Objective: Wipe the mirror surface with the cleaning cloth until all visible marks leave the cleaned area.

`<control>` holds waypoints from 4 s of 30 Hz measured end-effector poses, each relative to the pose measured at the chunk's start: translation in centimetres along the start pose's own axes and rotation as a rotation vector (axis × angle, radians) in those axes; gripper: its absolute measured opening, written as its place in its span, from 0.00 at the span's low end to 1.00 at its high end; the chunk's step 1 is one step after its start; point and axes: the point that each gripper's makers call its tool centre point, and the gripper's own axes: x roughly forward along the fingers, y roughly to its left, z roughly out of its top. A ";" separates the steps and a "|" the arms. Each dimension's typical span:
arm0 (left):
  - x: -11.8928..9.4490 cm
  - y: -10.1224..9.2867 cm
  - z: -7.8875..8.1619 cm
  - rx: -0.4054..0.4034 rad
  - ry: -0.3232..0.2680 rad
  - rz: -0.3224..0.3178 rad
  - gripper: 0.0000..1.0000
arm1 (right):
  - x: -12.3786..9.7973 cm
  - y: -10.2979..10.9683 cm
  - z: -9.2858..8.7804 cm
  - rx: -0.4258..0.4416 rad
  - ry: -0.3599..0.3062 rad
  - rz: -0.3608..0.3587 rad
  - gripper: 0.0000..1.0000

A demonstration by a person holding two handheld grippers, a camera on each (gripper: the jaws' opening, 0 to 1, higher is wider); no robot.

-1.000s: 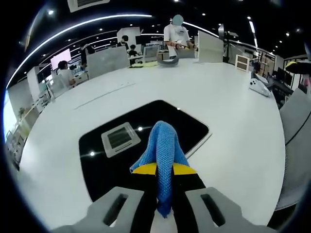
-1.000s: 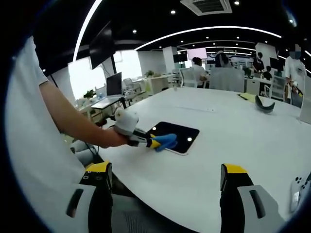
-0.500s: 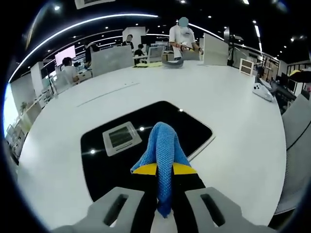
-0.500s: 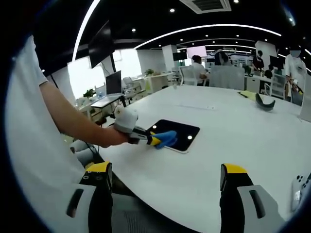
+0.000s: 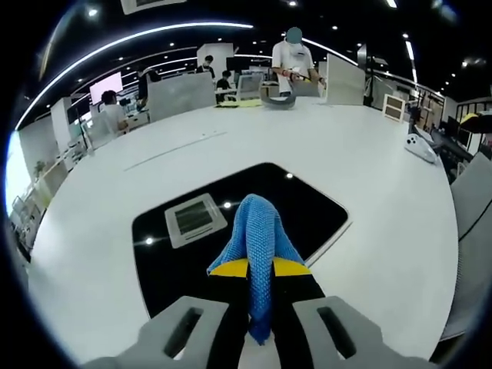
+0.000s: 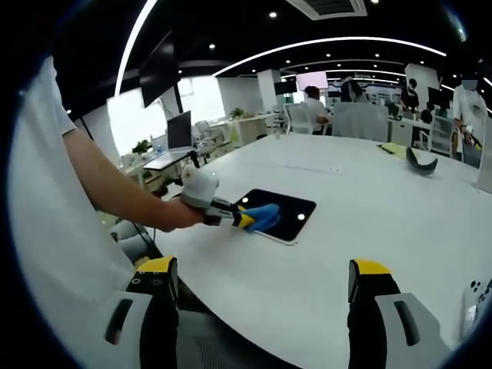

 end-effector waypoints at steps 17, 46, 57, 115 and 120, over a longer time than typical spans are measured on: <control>0.7 1.2 0.5 0.029 0.003 0.005 0.07 | 0.4 -0.5 0.0 0.012 -0.001 -0.008 0.91; 2.0 4.2 1.5 0.049 -0.007 0.008 0.07 | 1.5 -0.9 0.6 0.018 0.013 -0.010 0.91; 2.4 5.0 1.8 0.051 -0.017 0.005 0.07 | 1.9 -1.2 1.0 0.011 0.023 -0.010 0.91; 4.1 8.3 3.0 0.058 -0.018 0.018 0.07 | 3.1 -2.3 1.3 0.034 0.031 -0.016 0.91; 4.3 8.6 3.2 0.057 -0.017 0.021 0.07 | 3.2 -2.5 1.5 0.035 0.030 -0.020 0.91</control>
